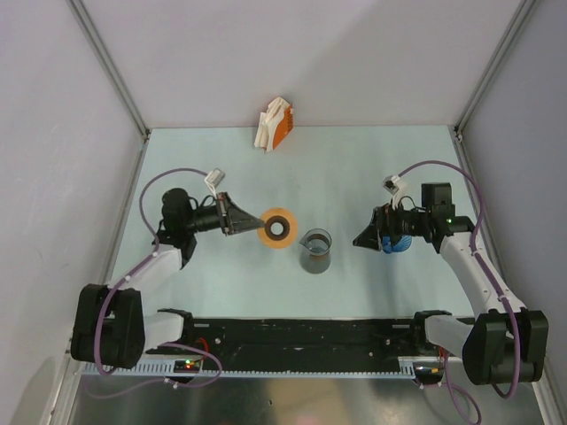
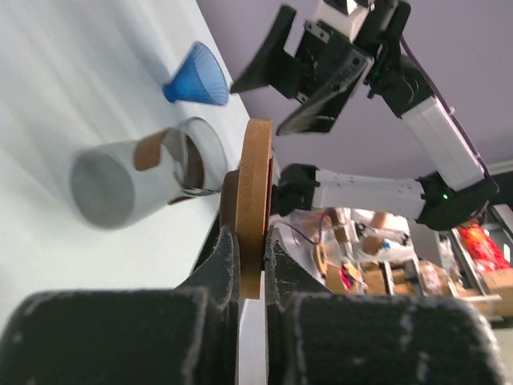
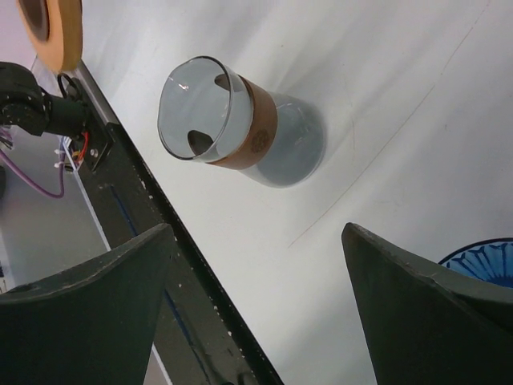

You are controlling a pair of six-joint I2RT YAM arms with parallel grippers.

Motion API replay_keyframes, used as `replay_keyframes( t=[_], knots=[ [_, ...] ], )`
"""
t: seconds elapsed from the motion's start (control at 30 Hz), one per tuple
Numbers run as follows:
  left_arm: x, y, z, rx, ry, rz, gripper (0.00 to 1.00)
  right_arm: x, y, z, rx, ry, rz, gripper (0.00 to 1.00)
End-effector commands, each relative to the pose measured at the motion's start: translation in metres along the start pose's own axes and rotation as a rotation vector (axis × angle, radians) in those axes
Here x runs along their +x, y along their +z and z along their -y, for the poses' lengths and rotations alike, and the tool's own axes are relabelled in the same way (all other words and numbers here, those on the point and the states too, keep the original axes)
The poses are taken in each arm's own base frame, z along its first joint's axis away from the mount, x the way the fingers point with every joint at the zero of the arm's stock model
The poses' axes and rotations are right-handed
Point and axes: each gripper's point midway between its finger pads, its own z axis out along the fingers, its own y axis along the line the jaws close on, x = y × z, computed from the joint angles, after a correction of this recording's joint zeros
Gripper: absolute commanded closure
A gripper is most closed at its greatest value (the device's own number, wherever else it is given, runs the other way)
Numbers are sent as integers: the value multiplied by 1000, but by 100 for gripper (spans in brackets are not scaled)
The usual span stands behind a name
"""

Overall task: Place the coffee filter in the dripper
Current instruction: Pick up the dripper holder from the center of the board, then place the dripper holder onto the coffee server.

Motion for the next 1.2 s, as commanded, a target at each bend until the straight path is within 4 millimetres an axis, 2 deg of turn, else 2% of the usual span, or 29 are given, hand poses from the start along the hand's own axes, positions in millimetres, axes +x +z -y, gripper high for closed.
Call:
replay_keyframes(
  t=[0.0,0.23,0.53,0.9,1.17],
  knots=[
    [9,26,30,55,-30,-62,100,-12,3,-7,-23,-8,26,9],
    [16,63,39,86,-74,-133,100,-7,4,-3,3,10,8,9],
    [11,96,33,80,-125,-170,100,-5,3,-3,6,6,2,10],
    [19,118,5,35,-180,-205,100,-4,1,-2,20,-7,4,10],
    [23,123,-5,21,-194,-220,97,-4,1,-1,22,-8,1,10]
  ],
)
